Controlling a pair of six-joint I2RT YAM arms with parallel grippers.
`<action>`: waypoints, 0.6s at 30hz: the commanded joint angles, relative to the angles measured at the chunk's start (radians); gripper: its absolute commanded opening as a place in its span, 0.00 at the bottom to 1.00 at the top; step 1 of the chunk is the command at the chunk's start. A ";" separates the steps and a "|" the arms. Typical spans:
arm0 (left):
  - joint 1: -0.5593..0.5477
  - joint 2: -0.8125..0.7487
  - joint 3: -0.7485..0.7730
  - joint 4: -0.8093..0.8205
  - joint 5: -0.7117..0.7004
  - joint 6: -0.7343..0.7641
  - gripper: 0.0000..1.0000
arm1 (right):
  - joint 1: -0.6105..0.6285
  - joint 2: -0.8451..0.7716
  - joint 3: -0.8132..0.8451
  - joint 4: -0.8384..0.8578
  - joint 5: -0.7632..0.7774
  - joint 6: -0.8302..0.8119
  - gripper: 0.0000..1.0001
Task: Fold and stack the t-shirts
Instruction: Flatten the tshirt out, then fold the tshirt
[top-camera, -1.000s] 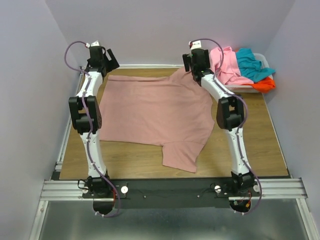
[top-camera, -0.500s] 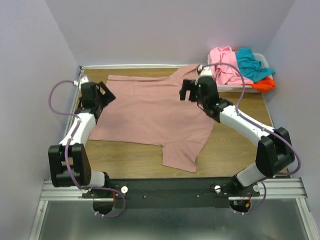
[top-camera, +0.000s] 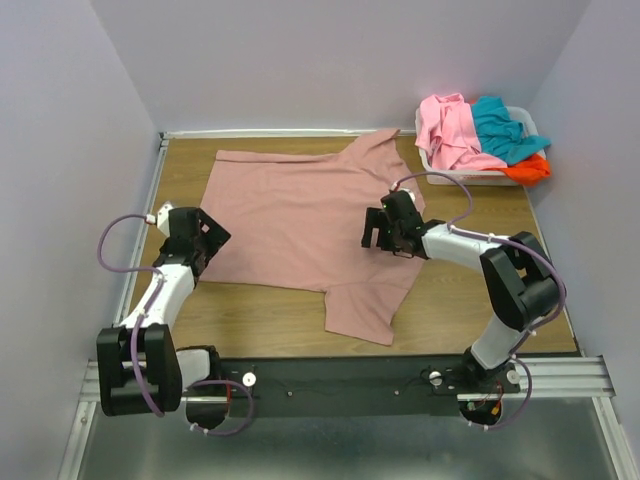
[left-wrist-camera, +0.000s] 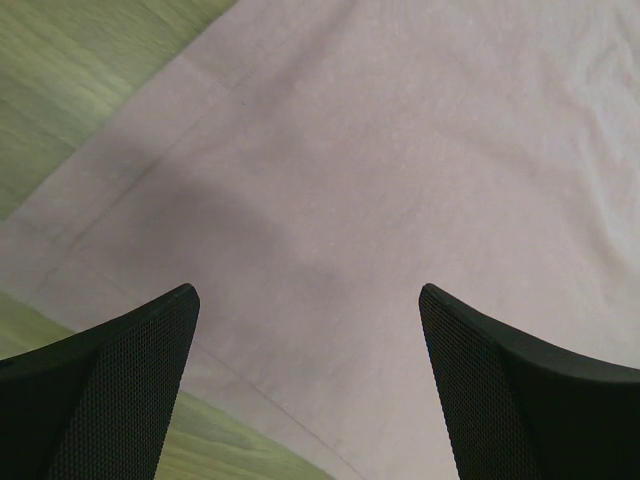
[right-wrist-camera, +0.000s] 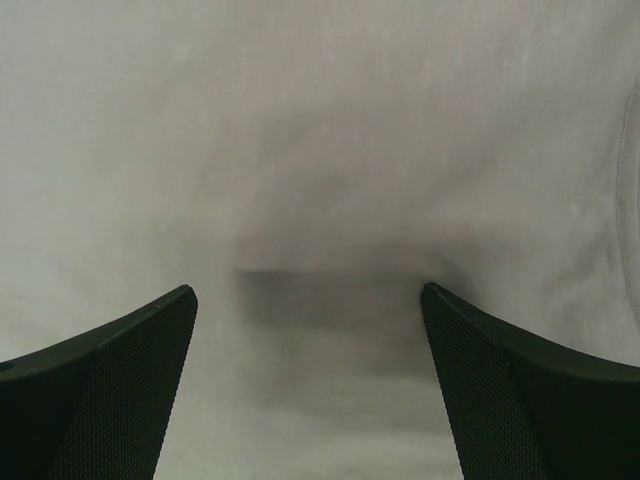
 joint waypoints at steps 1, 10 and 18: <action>0.006 -0.054 -0.032 -0.073 -0.118 -0.051 0.98 | -0.050 0.071 0.026 -0.021 0.026 0.048 1.00; 0.061 -0.054 -0.022 -0.225 -0.237 -0.120 0.98 | -0.149 0.103 0.014 -0.036 0.020 0.073 1.00; 0.062 -0.071 -0.078 -0.230 -0.180 -0.145 0.95 | -0.149 0.069 0.034 -0.044 -0.032 0.079 1.00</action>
